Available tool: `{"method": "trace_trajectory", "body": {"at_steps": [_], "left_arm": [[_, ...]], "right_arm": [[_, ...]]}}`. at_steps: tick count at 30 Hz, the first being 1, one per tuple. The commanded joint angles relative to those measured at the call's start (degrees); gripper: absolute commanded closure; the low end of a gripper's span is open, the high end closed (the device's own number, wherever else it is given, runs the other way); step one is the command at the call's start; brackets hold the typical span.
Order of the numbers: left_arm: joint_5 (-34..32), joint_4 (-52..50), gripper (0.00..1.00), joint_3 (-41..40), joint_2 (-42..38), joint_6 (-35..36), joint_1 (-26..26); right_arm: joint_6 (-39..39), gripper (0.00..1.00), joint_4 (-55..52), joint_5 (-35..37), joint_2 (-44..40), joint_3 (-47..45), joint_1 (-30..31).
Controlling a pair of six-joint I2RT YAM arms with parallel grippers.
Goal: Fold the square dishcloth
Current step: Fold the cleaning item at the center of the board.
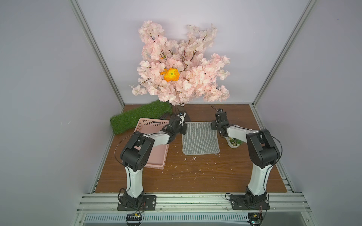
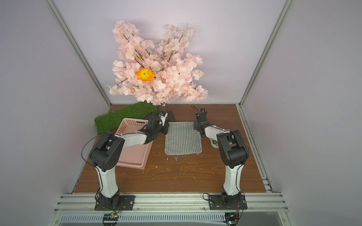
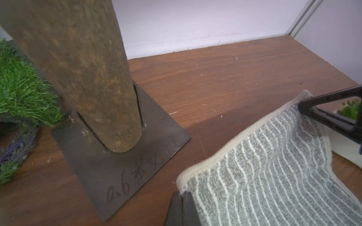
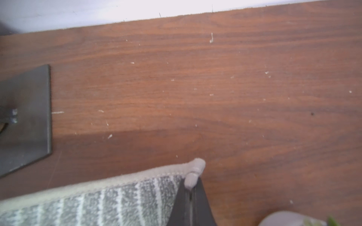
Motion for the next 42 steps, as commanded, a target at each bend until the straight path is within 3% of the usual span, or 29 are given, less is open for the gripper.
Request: {"method": "trace_trajectory", "body": {"at_steps": [1, 9, 21, 42], "left_arm": [[1.7, 6.3, 1.0, -3.4, -2.6, 1.2, 0.4], [6.2, 13.9, 1.0, -12.9, -7.2, 1.6, 0.0], [4.9, 18.3, 1.0, -21.8, -14.7, 3.1, -4.2], [4.7, 21.2, 1.0, -37.9, -23.8, -5.0, -6.9]], "right_arm": [[0.1, 0.99, 4.9, -0.6, -3.8, -3.5, -0.2], [1.2, 0.97, 13.3, -6.1, -8.7, -12.2, -0.1], [2.6, 0.96, 18.1, -10.2, -16.8, -22.3, 1.0], [8.5, 0.94, 22.0, -9.2, -25.7, -37.8, 3.7]]}}
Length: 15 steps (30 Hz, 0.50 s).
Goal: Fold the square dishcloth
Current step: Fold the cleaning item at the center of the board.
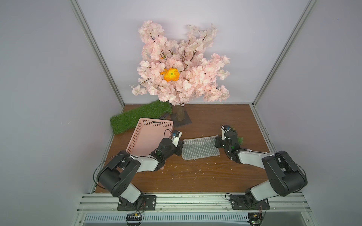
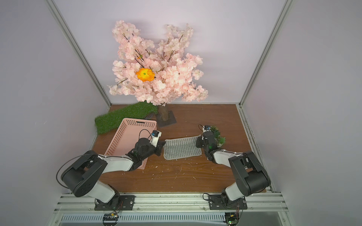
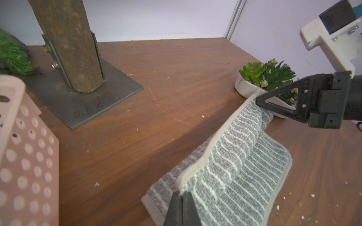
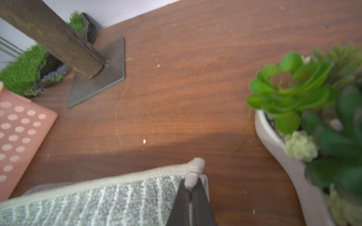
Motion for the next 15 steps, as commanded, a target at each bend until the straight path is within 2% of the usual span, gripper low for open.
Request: {"method": "trace_trajectory", "body": {"at_steps": [1, 13, 15], "left_arm": [[0.2, 0.8, 1.0, -2.0, -1.8, -1.7, -0.5], [3.6, 0.8, 1.0, -6.3, -3.8, -3.2, -3.4], [4.9, 0.8, 0.95, -7.2, -4.5, -3.4, -3.5]], "right_arm": [[1.8, 0.94, 1.9, 0.5, -2.4, -2.1, 0.3], [3.3, 0.83, 2.8, 0.9, -4.8, -6.6, 0.6], [3.7, 0.81, 2.9, 1.0, -5.3, -7.2, 0.7]]}}
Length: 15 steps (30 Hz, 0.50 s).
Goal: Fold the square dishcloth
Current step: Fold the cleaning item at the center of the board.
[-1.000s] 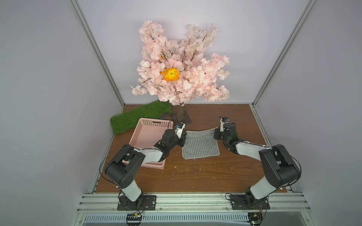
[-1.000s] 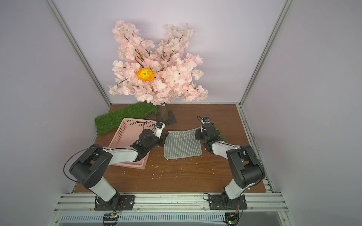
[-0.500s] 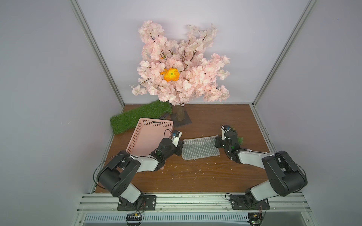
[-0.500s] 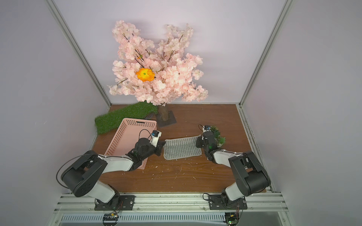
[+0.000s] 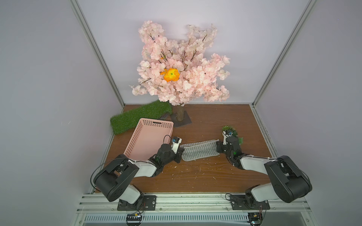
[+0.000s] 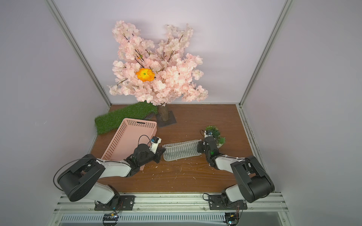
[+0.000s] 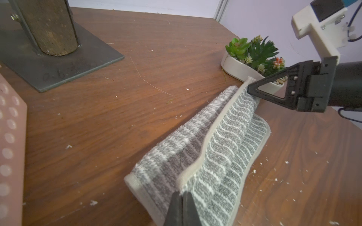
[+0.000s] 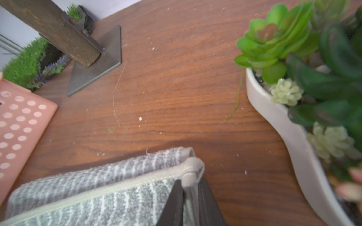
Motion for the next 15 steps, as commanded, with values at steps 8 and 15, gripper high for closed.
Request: {"method": "trace_trajectory", "body": {"at_steps": [8, 15], "left_arm": [[7.4, -1.8, 0.73, -2.6, -2.8, -1.8, -0.6], [13.4, -3.2, 0.7, -1.7, -4.8, -0.2, -0.6]], "right_arm": [[2.7, 0.69, 1.0, 1.4, -3.1, -3.1, 0.3], [3.1, 0.62, -3.7, 4.1, -9.6, -4.0, 0.3]]}}
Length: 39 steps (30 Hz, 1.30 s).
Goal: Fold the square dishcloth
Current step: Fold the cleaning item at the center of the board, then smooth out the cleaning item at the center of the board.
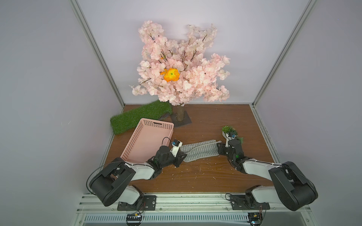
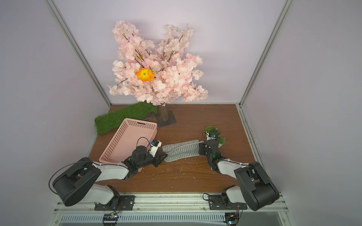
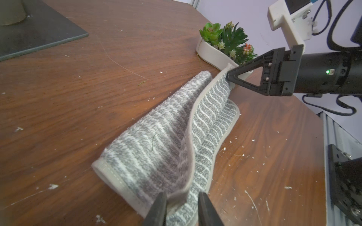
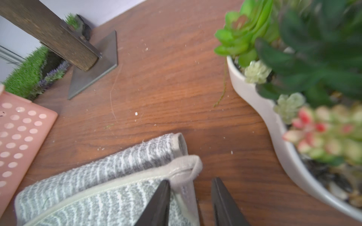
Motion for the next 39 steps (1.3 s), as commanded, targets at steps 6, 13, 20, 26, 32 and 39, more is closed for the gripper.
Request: {"method": "trace_trajectory", "body": {"at_steps": [6, 13, 20, 26, 32, 39], "left_arm": [[8.5, -7.5, 0.68, 2.6, -2.7, 4.1, -0.5], [5.5, -11.7, 0.67, 4.9, -4.9, 4.2, -0.5], [0.6, -19.8, 0.66, 11.5, -3.5, 2.6, -1.0], [-4.9, -25.4, 0.65, 16.5, 0.8, 2.8, -5.7], [-6.9, -27.9, 0.68, 17.2, 4.0, 0.9, -6.6], [-16.0, -35.5, 0.72, 18.4, 7.1, -2.5, -6.6]], "right_arm": [[0.7, 0.6, -9.4, 6.6, -13.1, -0.7, 0.3], [1.1, 0.48, -14.7, 8.4, -23.7, -1.3, 0.3], [2.1, 0.57, -16.7, 5.0, -24.6, 0.5, 0.3], [5.4, 0.66, -13.8, 1.3, -20.6, 0.6, 0.5], [7.0, 0.7, -10.3, -2.7, -15.1, 0.5, 1.2], [8.4, 0.77, -6.3, -6.6, -6.1, 1.0, 2.1]]}}
